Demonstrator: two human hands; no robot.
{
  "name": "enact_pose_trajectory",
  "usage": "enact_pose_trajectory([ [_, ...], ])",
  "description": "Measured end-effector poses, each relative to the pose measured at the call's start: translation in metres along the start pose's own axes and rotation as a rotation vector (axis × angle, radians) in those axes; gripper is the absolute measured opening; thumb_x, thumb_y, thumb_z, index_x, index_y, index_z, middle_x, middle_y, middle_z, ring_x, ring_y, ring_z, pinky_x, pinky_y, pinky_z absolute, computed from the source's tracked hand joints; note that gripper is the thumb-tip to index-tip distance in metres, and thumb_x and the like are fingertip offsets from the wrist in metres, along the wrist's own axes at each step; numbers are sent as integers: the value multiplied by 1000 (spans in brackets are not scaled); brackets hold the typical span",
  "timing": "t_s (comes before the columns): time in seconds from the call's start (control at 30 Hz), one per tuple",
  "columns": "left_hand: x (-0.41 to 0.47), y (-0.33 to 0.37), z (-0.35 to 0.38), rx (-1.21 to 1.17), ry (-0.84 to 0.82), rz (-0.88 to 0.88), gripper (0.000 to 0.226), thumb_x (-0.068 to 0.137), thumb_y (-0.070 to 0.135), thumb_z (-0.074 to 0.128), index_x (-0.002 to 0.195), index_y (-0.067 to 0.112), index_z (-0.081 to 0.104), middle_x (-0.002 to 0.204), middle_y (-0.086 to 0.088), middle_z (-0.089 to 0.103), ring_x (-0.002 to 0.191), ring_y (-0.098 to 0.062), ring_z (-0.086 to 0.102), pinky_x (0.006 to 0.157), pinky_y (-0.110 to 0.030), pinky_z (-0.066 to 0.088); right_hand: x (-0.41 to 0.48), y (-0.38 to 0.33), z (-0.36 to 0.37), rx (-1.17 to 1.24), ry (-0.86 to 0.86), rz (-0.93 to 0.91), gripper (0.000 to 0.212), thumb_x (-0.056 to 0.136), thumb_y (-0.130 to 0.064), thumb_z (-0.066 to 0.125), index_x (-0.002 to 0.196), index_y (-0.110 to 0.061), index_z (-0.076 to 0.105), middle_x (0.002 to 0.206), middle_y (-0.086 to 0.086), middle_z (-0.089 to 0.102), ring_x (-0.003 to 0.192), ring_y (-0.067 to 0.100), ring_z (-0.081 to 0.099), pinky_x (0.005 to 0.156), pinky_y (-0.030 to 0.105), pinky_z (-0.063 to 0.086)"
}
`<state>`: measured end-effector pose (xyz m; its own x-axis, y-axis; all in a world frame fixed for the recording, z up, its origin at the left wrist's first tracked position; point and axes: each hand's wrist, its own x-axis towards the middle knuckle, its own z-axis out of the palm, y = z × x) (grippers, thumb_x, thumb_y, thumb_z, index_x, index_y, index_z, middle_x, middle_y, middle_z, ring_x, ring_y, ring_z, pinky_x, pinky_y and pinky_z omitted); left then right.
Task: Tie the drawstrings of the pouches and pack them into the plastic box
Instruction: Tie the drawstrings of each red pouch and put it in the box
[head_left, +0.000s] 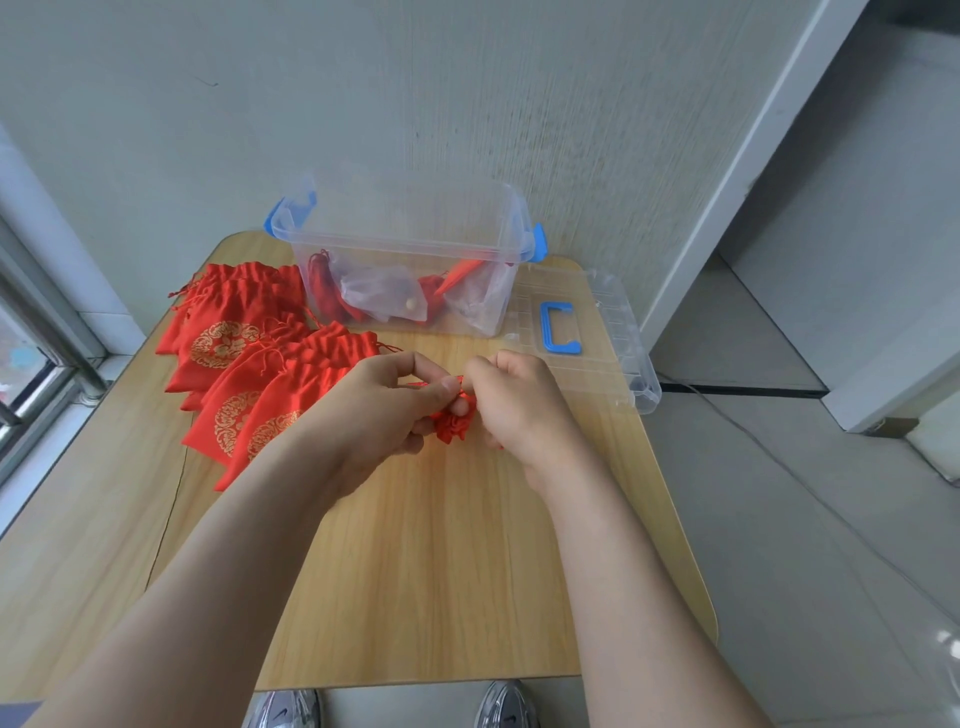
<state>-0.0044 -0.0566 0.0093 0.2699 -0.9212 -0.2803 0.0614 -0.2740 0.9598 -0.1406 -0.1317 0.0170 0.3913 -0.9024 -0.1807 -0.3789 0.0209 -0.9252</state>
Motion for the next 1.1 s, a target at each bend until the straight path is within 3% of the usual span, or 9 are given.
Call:
enact_pose_trajectory([
  [0.2,1,-4,-3,128,63,78,7,93,18,81,96,11,81,86,-9,80,63,-9,61,61,-25,50,2,0,2,27,25,50,18,82,-24,55,66,-22,47,54,-11,44,63,21,41,67,41,38],
  [0.3,2,-4,2,183,82,85,10,97,17,77,93,9,81,87,-10,80,65,-10,61,60,-23,51,2,2,0,-17,6,37,16,86,-25,55,71,-20,49,64,-5,48,66,22,45,66,39,40],
  [0.47,8,-7,1,284,148,59,22,97,19,71,80,8,79,85,-13,78,65,-17,61,71,-34,54,4,5,-4,-191,46,-56,15,99,-20,49,86,-15,56,86,-2,62,77,16,56,62,31,41],
  [0.67,4,-6,0,379,103,99,18,96,14,72,81,8,80,76,-7,78,62,-12,69,68,-31,60,5,4,-4,-16,27,-188,15,89,-11,54,83,-21,64,58,-5,66,63,12,61,65,37,51],
  [0.77,2,-5,-3,463,34,142,15,95,13,73,82,10,79,73,-7,78,66,-19,72,75,-42,62,3,4,-3,-24,-8,-208,19,88,-6,56,86,-22,65,58,-4,67,59,9,60,66,35,49],
  [0.9,-1,-4,0,570,-28,204,13,93,13,75,82,12,80,72,-5,78,72,-28,75,76,-46,63,4,6,-4,-26,-15,-193,19,90,-4,57,90,-21,65,58,-4,68,56,8,61,64,30,47],
  [1.03,2,-5,-1,504,54,188,25,97,24,73,76,13,79,73,-8,77,60,-18,62,60,-35,54,5,9,-6,88,-36,-230,13,99,-7,63,108,-18,63,72,0,75,65,9,67,74,35,58],
  [1.1,4,-7,-3,441,109,139,23,97,23,74,77,13,80,73,-5,77,58,-11,56,61,-30,48,7,12,-6,90,32,-276,16,99,-12,69,110,-21,63,82,-1,78,74,9,72,82,34,61],
])
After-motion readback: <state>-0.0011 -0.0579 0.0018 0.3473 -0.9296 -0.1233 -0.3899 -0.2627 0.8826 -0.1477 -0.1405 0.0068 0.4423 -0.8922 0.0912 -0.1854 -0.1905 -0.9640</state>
